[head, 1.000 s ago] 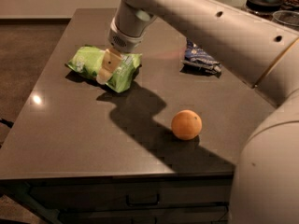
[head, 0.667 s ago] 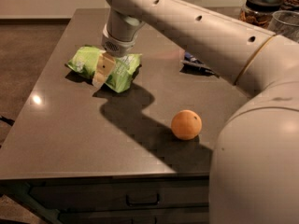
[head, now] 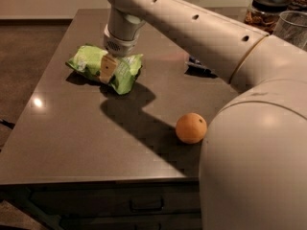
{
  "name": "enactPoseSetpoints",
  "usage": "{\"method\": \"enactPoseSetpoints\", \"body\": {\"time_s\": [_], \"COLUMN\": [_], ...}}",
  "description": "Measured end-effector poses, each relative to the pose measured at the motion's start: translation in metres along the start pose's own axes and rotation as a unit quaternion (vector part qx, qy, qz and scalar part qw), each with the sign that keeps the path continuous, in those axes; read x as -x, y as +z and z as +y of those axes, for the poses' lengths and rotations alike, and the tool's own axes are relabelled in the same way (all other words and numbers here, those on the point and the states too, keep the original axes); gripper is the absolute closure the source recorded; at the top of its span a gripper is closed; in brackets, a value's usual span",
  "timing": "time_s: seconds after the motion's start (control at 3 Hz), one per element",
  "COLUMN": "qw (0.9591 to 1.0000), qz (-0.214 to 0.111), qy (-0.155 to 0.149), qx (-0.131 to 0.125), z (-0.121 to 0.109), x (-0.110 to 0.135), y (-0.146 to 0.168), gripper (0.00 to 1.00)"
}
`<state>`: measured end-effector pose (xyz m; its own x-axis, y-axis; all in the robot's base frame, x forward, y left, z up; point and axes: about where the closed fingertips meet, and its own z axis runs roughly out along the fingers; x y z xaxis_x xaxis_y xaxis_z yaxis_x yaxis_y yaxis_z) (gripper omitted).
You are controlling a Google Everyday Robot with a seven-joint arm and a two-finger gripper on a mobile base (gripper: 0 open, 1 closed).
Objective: Pick green rice chip bag
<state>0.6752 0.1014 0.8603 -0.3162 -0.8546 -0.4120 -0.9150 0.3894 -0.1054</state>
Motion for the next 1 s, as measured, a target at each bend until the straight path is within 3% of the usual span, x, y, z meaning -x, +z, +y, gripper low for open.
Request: {"method": "enactPoseSetpoints", "body": {"time_s": [0.33, 0.67, 1.0], "qw": [0.9996, 0.9978, 0.9951], "qz": [-0.021, -0.045, -0.066], "qy": [-0.015, -0.044, -0.069], "qx": [0.011, 0.019, 0.025], "z": [-0.009, -0.011, -0.009], "x": [0.008, 0.023, 0.038], "y": [-0.034, -0.07, -0.099], "gripper": [0.8, 1.0, 1.0]}}
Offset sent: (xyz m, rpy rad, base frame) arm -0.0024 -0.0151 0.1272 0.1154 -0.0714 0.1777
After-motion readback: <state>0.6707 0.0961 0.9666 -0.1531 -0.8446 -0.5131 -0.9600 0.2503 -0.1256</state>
